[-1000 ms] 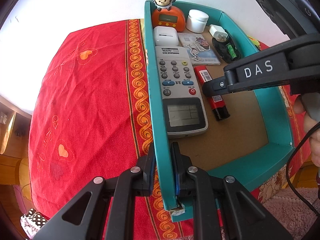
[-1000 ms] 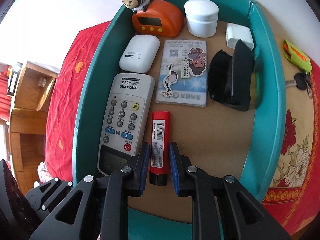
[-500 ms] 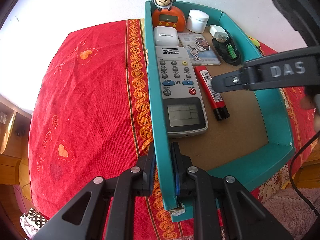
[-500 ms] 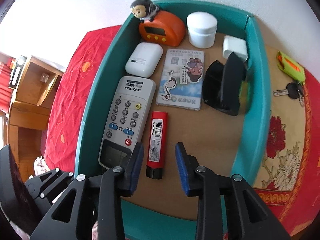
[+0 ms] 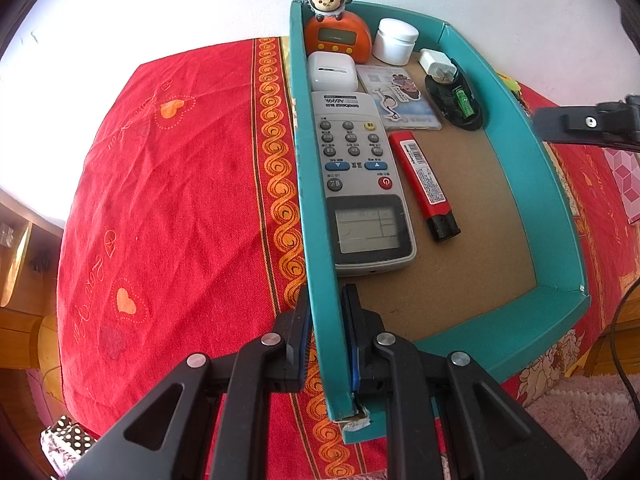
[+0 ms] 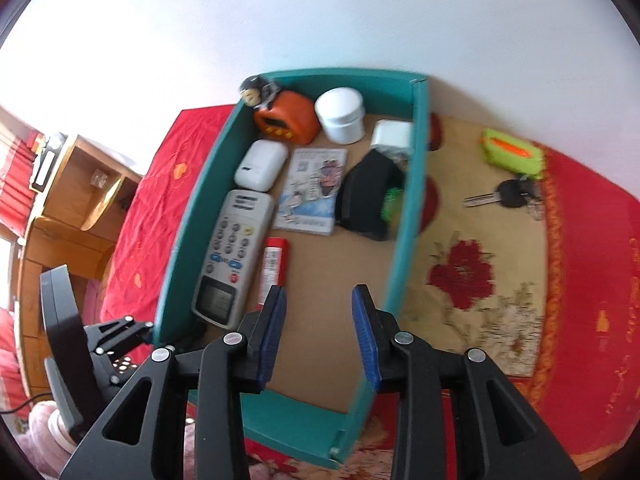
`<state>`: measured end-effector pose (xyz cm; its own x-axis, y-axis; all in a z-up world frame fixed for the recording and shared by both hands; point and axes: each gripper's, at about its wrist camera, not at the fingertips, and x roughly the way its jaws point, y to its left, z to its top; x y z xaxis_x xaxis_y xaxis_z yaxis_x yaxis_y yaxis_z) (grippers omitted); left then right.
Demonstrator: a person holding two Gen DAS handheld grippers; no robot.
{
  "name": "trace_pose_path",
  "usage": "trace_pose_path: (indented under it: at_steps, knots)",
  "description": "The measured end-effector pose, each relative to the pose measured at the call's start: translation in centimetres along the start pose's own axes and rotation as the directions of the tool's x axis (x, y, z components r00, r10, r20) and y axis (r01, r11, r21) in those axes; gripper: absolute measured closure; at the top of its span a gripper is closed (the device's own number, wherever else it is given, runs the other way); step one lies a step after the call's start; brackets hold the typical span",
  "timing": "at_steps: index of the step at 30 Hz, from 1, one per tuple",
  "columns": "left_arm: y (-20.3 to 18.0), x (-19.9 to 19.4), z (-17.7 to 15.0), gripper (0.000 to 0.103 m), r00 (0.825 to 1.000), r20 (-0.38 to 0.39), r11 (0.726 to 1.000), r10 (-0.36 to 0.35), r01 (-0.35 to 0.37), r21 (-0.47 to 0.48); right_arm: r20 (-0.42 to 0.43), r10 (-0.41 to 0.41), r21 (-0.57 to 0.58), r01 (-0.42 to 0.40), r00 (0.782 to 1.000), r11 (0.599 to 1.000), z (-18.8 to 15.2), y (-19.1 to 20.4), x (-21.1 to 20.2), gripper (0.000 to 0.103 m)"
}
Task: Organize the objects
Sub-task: 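Move the right gripper to the lime-green case and grasp it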
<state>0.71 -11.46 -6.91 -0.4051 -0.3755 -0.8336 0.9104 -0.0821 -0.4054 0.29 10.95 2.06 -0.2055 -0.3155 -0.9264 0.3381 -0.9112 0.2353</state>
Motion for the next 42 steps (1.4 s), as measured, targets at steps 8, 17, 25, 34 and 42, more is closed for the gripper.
trace_pose_path:
  at_steps: [8, 17, 25, 34, 42]
  knots:
    - [-0.1, 0.0, 0.1, 0.089, 1.000, 0.001, 1.000, 0.003, -0.003, -0.004, 0.018, -0.057, 0.089, 0.055, 0.998, 0.994, -0.3, -5.0, -0.9, 0.065]
    - [-0.2, 0.1, 0.1, 0.089, 1.000, 0.006, 1.000, 0.007, -0.006, -0.013, 0.043, -0.160, 0.174, 0.150, 0.986, 0.973, 1.6, -10.6, -0.4, 0.038]
    - [-0.2, 0.1, 0.1, 0.089, 1.000, 0.010, 1.000, 0.010, -0.010, -0.022, 0.051, -0.199, 0.239, 0.182, 0.979, 0.954, 3.1, -13.6, 0.6, 0.021]
    - [-0.2, 0.1, 0.1, 0.089, 1.000, 0.009, 1.000, 0.013, -0.013, -0.024, 0.107, -0.219, 0.262, 0.185, 0.970, 0.947, 6.4, -14.5, 2.8, 0.015]
    - [-0.5, 0.1, 0.2, 0.089, 1.000, 0.012, 0.999, 0.018, -0.018, -0.034, 0.070, -0.290, 0.233, 0.267, 0.955, 0.935, 9.1, -14.7, 5.6, 0.015]
